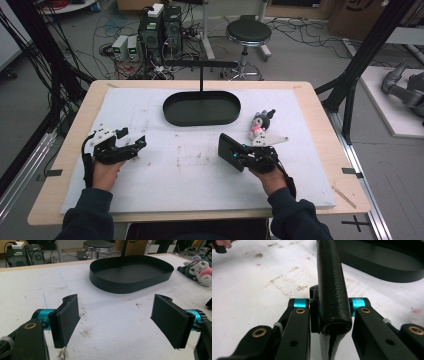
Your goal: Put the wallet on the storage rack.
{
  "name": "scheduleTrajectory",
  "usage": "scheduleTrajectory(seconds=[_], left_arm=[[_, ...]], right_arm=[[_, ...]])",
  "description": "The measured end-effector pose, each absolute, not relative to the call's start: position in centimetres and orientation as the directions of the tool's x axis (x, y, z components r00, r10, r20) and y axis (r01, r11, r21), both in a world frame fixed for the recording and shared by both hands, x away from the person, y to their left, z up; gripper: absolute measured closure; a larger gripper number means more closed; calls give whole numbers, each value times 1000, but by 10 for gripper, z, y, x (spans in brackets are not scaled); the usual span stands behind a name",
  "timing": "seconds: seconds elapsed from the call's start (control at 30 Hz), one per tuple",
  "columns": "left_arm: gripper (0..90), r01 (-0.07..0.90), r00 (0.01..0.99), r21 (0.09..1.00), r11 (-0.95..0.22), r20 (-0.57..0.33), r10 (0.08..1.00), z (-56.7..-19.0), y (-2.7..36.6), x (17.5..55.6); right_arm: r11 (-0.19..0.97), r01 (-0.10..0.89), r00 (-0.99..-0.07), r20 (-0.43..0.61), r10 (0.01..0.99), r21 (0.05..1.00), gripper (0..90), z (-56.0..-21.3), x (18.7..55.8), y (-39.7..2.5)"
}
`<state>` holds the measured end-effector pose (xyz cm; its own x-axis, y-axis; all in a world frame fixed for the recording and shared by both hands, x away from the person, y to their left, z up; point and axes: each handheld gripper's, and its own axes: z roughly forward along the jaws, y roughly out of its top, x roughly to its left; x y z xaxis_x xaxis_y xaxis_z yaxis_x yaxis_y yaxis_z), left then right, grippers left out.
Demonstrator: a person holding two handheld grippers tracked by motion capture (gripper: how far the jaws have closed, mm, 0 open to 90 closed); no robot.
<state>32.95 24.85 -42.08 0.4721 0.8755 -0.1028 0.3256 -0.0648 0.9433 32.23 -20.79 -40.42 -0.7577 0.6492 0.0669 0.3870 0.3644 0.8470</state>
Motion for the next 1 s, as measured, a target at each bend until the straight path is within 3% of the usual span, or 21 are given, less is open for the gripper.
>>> scheduleTrajectory(seconds=[0.3, 0.57, 1.0], left_arm=[[221, 325, 471, 944, -60, -106, 876, -421, 249, 330], [221, 324, 484, 944, -65, -107, 869, -421, 247, 330], [221, 323, 485, 945, -53, -117, 867, -422, 249, 331]], right_arm=[[310, 356, -757, 78, 649, 881, 781, -385, 341, -199], [305, 306, -736, 21, 676, 902, 780, -356, 372, -178], [286, 337, -663, 10, 749, 897, 781, -343, 440, -149]])
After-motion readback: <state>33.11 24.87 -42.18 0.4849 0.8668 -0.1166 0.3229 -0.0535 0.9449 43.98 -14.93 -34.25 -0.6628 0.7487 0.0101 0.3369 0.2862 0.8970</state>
